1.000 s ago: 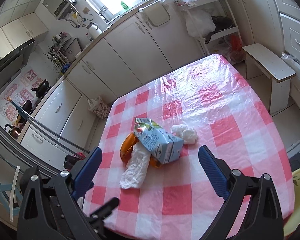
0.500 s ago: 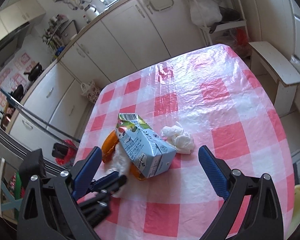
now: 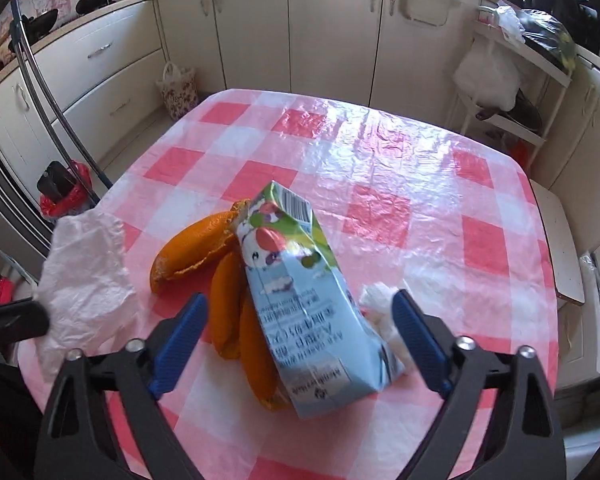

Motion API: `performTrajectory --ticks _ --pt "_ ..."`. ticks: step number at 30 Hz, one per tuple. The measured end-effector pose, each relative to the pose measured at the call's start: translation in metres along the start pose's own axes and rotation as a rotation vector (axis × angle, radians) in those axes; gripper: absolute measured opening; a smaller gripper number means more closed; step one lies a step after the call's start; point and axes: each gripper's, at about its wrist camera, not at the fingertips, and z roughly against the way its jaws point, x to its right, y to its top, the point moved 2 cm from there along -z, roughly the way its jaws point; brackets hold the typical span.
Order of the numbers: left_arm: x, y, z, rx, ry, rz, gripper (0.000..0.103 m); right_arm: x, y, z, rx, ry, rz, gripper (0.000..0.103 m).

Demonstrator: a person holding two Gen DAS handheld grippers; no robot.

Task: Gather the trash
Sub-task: 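Grasp the white plastic bag with the left gripper while the right approaches the orange peels, then grasp an orange peel with the right gripper while the left holds the plastic bag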

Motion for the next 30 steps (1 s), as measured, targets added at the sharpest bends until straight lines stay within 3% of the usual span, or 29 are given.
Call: performTrajectory --ticks 4,11,13,14,16,18,22,25,30 --pt "0.007 0.001 0.000 0.007 -0.016 -0.024 0.002 0.004 0.004 -0.010 -0.017 0.001 -0.016 0.051" --pt "0.010 0.001 0.007 0.020 -0.041 -0.030 0.002 0.024 0.008 0.024 0.117 0.107 -0.152 0.037" --pt "0.011 0.001 0.010 0.027 -0.047 -0.029 0.002 0.037 0.007 0.041 0.176 0.150 -0.230 0.009" --pt "0.011 0.001 0.011 0.030 -0.050 -0.028 0.002 0.044 0.006 0.047 0.199 0.176 -0.275 0.002" --pt "0.012 0.001 0.011 0.033 -0.048 -0.030 0.002 0.059 0.002 0.055 0.228 0.193 -0.344 0.002" --pt "0.013 0.000 0.010 0.032 -0.042 -0.031 0.002 0.062 -0.002 0.052 0.202 0.209 -0.370 0.002" --pt "0.013 -0.001 0.009 0.031 -0.033 -0.029 0.002 0.034 -0.004 0.048 0.138 0.251 -0.255 0.005" --pt "0.010 0.000 0.010 0.036 -0.025 -0.021 0.002 0.001 -0.006 0.039 0.073 0.321 -0.143 0.051" --pt "0.007 0.000 0.012 0.040 -0.022 -0.014 0.002 -0.032 -0.009 0.020 -0.007 0.289 -0.010 0.050"
